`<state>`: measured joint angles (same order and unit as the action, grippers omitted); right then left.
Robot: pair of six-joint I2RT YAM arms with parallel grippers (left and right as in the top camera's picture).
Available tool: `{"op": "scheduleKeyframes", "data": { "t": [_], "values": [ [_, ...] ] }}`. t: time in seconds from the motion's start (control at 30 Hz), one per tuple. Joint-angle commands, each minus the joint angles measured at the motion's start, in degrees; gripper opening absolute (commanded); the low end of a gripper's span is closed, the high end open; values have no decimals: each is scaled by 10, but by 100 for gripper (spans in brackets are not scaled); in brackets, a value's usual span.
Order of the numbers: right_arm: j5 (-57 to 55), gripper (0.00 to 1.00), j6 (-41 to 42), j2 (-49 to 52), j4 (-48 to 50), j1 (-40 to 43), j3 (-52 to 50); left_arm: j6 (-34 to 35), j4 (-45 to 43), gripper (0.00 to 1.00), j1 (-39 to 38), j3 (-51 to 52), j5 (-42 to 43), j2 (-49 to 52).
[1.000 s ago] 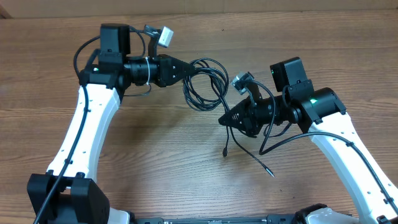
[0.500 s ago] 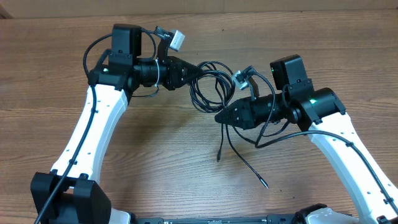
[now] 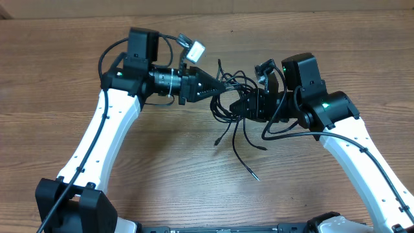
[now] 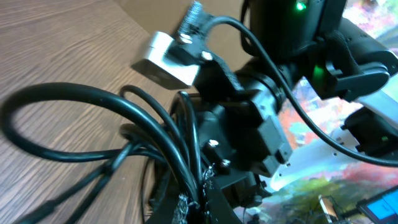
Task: Untangle cables
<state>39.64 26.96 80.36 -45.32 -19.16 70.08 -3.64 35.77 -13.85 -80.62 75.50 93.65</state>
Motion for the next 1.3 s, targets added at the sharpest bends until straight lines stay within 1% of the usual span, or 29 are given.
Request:
{"op": "scheduleKeyframes", "data": {
  "t": [0.0,0.1,0.13,0.17,0.2,0.27,0.3,0.33,0.53,0.6,0.67,0.7,0.77,0.93,0.97,1.03,1.1,1.17,1.2,1.27],
  "values": [
    [-30,8,35,-2,11,2,12,-27,4,4,-12,-11,40,-15],
    [-36,21,32,-2,10,2,12,-28,4,4,-12,-11,33,-15],
    [-36,28,32,-2,9,2,12,-31,4,4,-12,-11,33,-15],
    [-36,32,32,-2,9,2,12,-33,4,4,-12,-11,33,-15],
    [-36,39,32,-2,9,2,12,-35,4,4,-12,-11,34,-15],
    [-36,48,32,-2,7,2,12,-35,4,4,-12,-11,33,-15],
    [-36,57,32,-2,5,2,12,-37,4,4,-12,-11,33,-15],
    [-36,62,32,-2,0,2,12,-37,5,4,-12,-11,29,-15],
    [-49,85,31,-3,-56,2,12,-41,29,4,-12,-11,-35,-15],
    [-68,98,31,-5,-80,2,12,-70,46,4,-12,-11,-49,-15],
    [-88,100,31,-12,-98,2,12,-109,65,4,-11,-11,-87,-15],
    [-98,100,31,-16,-105,2,12,-115,72,4,-11,-11,-115,-15],
    [-119,100,30,-29,-113,2,12,-114,78,4,-11,-11,-144,-15],
    [-183,100,38,-71,-127,2,12,-111,79,4,-11,-11,-144,-15],
    [-222,100,81,-83,-141,2,12,-109,79,4,-11,-11,-144,-15],
    [-248,100,126,-89,-152,2,12,-91,76,4,-11,-11,-145,-15],
    [-252,100,158,-89,-153,2,12,-64,73,4,-11,-11,-149,-15],
    [-252,100,183,-89,-152,2,12,-38,73,4,-12,-11,-174,-15],
    [-252,100,187,-89,-150,2,12,-26,73,4,-12,-11,-203,-15],
    [-252,100,187,-89,-146,2,12,46,73,4,-12,-11,-339,-15]
  ]
}}
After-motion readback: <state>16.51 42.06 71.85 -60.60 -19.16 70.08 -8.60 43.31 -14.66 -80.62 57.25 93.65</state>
